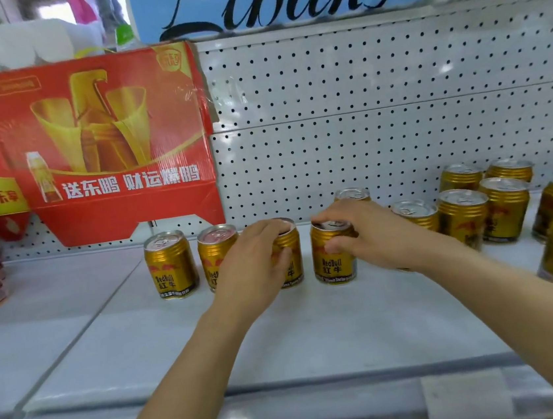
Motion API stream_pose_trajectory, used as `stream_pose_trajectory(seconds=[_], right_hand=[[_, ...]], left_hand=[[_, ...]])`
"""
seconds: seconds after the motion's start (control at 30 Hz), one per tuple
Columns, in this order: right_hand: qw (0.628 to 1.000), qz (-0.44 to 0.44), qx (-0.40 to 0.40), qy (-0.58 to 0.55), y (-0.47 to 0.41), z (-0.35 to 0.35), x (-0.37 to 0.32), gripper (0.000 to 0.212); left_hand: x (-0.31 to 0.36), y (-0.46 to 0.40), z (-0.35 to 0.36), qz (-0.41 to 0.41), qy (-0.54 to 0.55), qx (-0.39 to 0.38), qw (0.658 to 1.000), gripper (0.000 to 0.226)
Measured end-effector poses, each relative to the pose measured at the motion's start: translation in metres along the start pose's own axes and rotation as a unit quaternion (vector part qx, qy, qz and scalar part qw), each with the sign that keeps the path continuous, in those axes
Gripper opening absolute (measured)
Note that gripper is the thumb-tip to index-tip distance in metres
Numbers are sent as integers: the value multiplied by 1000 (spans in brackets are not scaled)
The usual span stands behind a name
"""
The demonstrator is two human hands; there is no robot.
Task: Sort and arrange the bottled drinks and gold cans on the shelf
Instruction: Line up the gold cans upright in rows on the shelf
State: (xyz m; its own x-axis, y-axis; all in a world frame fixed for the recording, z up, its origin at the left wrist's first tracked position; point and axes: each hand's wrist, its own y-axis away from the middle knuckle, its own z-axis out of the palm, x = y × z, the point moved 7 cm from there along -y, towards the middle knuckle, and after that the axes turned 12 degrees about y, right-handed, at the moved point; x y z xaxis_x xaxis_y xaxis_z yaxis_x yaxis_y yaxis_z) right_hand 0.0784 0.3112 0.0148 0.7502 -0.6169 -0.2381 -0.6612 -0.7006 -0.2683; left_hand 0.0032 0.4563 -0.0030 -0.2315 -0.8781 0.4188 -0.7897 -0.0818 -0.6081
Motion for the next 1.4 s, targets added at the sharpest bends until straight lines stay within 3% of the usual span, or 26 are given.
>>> stream_pose_trajectory(seconds=[0.3, 0.37, 0.47, 0.57, 0.7, 0.83, 1.0, 1.4], right_hand=[[1000, -20, -19, -6, 0, 5, 3, 46], [998, -15, 52, -9, 8, -15, 15, 46], [980, 66, 185, 13, 30, -55, 57, 41], [979, 136, 130, 73, 40, -53, 93, 42], [985, 126, 86, 78, 43, -39, 93, 42], [988, 103, 38, 108, 35, -41, 85, 29], [991, 81, 44, 98, 27, -37, 70, 39], [990, 71, 56, 106, 25, -34, 60, 40]], left_hand=[[-1, 1, 1, -4, -3, -4, 1000, 38], [-1, 1, 0, -4, -9, -13, 1000, 39], [3, -4, 0, -17, -56, -34, 998, 43], [20, -12, 7, -17, -86, -31, 996, 48], [48, -16, 31, 24, -64, -67, 995, 48], [50, -22, 33, 13, -56, -55, 997, 43], [53, -23, 35, 28, -77, -43, 996, 43], [53, -20, 36, 40, -118, -1, 992, 43]])
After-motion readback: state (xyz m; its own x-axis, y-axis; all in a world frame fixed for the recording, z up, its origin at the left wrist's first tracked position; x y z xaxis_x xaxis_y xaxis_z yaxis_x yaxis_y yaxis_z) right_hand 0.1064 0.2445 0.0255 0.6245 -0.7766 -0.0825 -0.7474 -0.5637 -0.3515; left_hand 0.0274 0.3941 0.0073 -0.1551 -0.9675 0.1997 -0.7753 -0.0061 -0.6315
